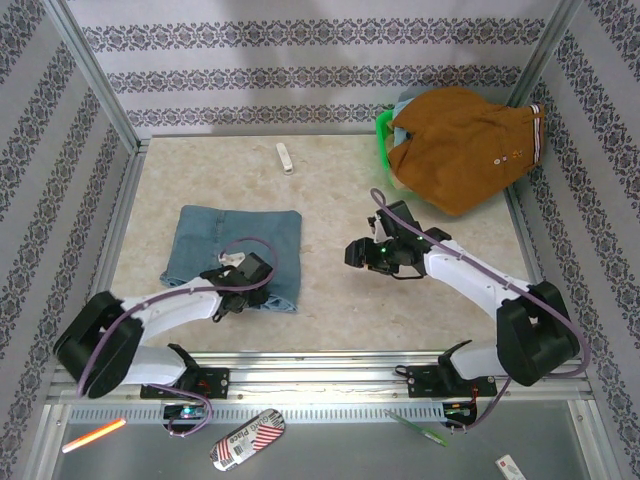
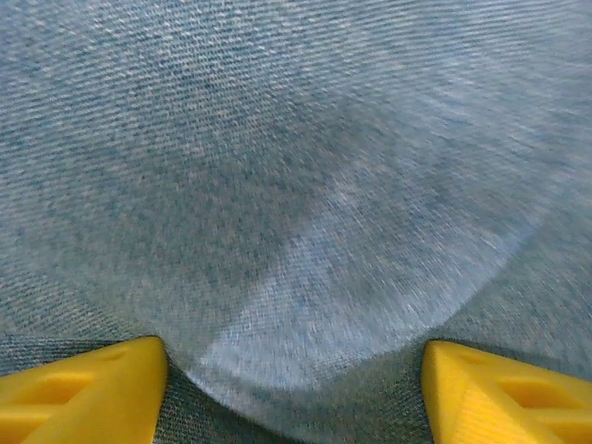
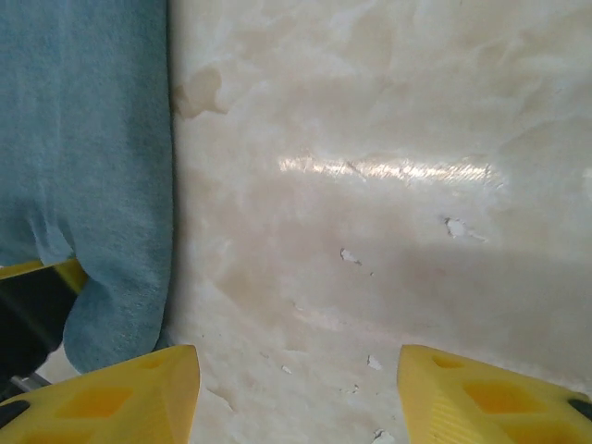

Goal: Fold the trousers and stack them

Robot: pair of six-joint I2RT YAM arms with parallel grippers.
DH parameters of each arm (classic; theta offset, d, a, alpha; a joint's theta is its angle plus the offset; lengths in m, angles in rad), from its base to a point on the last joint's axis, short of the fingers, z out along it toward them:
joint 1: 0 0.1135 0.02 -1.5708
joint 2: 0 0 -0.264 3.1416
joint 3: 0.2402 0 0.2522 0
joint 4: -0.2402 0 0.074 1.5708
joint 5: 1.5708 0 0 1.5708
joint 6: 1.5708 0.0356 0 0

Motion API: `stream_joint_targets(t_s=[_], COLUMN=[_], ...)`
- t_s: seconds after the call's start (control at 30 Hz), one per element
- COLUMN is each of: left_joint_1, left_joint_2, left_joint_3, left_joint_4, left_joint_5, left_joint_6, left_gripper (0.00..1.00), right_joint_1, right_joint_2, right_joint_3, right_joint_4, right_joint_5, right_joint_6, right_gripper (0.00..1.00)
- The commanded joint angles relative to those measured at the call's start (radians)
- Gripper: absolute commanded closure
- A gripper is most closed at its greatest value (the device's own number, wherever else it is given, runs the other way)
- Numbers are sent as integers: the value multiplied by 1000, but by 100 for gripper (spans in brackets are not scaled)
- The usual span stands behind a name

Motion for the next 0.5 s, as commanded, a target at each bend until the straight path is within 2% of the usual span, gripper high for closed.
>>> stream_joint_targets(t_s=[0.0,0.13,0.37,0.47], left_joint_1=[108,325,478,567], left_joint_2=[39,-2,23,101], left_joint_3=[-34,-101,-15,37], left_joint_4=[59,199,217,266], left_joint_5=[-32,136,164,264], left_joint_6=[-33,20,90,100], left_gripper=[29,33,33,32], right_joint_1=[-13,-25,-54,-59], right_joint_2=[-53,-105,-177,-205], right_joint_3=[15,18,-20,-28], right_joint_4=[-25,-59,-73,-84], right_joint_5=[1,23,22,21], right_joint_6=[-8,-12,-6,-7], right_gripper=[41,41,41,41])
